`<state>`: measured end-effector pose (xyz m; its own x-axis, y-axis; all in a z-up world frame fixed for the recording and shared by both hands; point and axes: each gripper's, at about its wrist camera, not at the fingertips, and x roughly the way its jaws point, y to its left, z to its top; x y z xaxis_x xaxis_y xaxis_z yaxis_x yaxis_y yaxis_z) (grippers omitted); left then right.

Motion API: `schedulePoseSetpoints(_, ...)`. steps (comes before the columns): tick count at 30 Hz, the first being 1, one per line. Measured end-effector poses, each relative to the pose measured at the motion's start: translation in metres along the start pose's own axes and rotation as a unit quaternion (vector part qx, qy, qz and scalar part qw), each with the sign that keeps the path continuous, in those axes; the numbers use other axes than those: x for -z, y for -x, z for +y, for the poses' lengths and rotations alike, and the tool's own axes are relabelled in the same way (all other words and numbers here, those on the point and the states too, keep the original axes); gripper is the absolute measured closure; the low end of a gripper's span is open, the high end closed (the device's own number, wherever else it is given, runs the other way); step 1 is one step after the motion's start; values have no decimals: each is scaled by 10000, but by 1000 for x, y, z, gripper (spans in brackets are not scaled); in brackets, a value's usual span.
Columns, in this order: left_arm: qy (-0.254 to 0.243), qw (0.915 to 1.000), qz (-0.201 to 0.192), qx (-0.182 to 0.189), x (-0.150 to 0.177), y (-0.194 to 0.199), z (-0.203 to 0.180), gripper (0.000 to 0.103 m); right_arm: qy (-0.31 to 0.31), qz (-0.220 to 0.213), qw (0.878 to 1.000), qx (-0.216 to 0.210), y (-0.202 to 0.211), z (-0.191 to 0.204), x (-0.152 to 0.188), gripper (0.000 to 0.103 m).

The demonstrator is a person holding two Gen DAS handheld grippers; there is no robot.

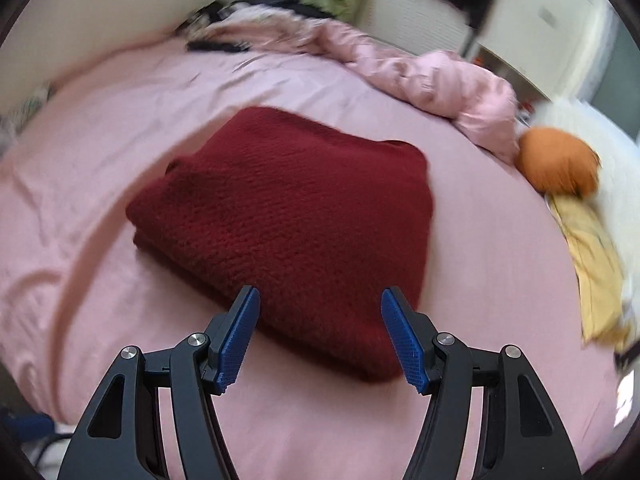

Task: Fold clothes
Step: 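Move the right gripper to the edge of the folded dark red sweater, then grasp the sweater edge with the right gripper and lift it over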

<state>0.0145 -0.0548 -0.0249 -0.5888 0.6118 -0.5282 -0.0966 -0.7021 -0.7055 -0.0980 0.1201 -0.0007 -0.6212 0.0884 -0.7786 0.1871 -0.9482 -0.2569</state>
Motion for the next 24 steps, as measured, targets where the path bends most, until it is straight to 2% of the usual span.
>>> schedulePoseSetpoints(5,327,9983,-476,-28,2,15,13,0,178,115,9990,-382,-23,8,-5,39)
schedulePoseSetpoints(13,453,9974,-553,21,3,20,28,0,1259,-299,9877,-875,-33,78,-27,39)
schedulePoseSetpoints(17,505,9971,-559,42,3,20,30,0,1538,-267,9841,-852,-50,105,-38,39)
schedulePoseSetpoints(21,518,9972,-541,37,3,21,30,0,1712,-207,9834,-558,-73,115,-46,40)
schedulePoseSetpoints(22,519,9972,-536,36,3,21,30,0,1567,-230,9853,-632,-71,108,-48,45)
schedulePoseSetpoints(23,521,9972,-532,36,4,21,31,0,1422,-252,9870,-707,-69,102,-50,64)
schedulePoseSetpoints(24,526,9972,-534,32,4,21,31,0,1276,-275,9884,-781,-67,95,-52,75)
